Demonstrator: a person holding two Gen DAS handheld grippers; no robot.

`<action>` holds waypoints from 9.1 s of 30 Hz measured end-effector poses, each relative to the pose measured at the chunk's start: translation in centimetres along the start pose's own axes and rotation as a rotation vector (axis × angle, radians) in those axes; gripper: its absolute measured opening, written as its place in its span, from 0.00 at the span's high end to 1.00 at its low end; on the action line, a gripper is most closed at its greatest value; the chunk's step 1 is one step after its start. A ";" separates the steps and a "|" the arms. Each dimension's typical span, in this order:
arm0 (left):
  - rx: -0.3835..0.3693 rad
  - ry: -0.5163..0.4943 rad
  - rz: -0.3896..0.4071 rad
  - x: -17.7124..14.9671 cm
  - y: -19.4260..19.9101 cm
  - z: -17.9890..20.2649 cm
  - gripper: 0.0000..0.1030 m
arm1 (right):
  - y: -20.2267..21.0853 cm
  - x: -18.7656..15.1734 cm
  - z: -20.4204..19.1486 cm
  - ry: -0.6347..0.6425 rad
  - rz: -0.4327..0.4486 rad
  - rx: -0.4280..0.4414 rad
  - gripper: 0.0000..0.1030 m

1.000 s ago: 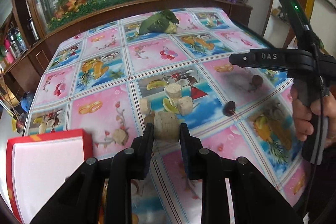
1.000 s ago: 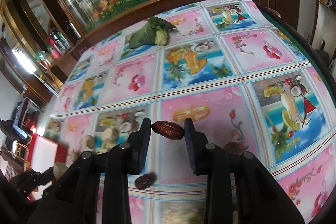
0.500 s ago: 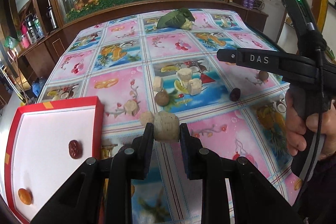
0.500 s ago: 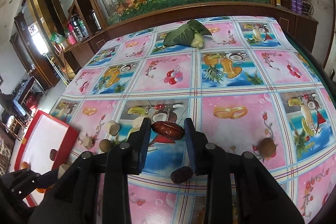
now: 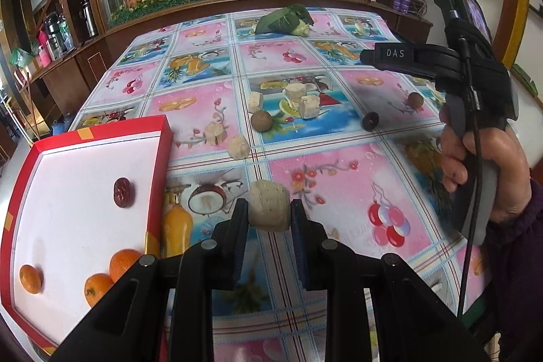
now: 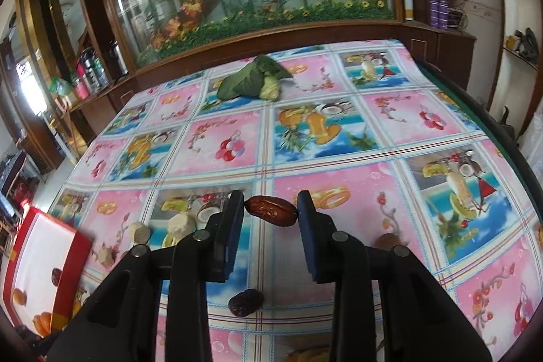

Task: Organize fruits
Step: 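Carry the date and pale cube over the white tray and release both, then reach both grippers back toward the pale cubes on the tablecloth, then grasp a pale cube with the left gripper while the right gripper grasps another, then carry both pale cubes over the white tray and open both grippers, then reach both grippers to the tablecloth and grasp two brown round nuts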

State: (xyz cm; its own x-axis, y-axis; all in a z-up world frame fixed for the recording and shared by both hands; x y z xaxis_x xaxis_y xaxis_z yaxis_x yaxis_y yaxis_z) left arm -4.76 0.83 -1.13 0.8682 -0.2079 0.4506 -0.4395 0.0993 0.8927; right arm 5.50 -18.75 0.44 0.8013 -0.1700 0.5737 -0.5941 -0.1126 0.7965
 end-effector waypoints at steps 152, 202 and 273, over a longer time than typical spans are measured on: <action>-0.043 -0.031 -0.086 11.9 -3.1 -1.7 0.88 | 0.1 0.3 -3.7 -0.106 -0.138 0.300 0.78; 0.133 0.363 -0.005 -3.5 0.1 -20.1 0.88 | -4.6 -11.3 -28.5 0.425 -0.327 0.383 0.77; -0.005 -0.009 -0.121 5.3 -6.0 -2.0 0.57 | -2.0 -0.6 10.0 -0.135 -0.305 0.100 0.55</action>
State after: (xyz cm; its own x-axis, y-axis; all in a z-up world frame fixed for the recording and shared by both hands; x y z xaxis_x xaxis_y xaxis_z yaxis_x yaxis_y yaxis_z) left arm 2.98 1.11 -4.05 0.9129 -0.2270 0.3392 -0.3303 0.0773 0.9407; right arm 5.51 -28.20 -3.42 0.9304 -0.2410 0.2760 -0.3378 -0.2721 0.9010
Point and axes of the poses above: each gripper's, at about its wrist camera, not at the fingertips, and y roughly against the way its jaws point, z to its right, x to its top, the point moved 6 cm from there along -y, roughly the way its jaws point, and after that the axes turned 14 degrees about -z, right-handed, at the moved point
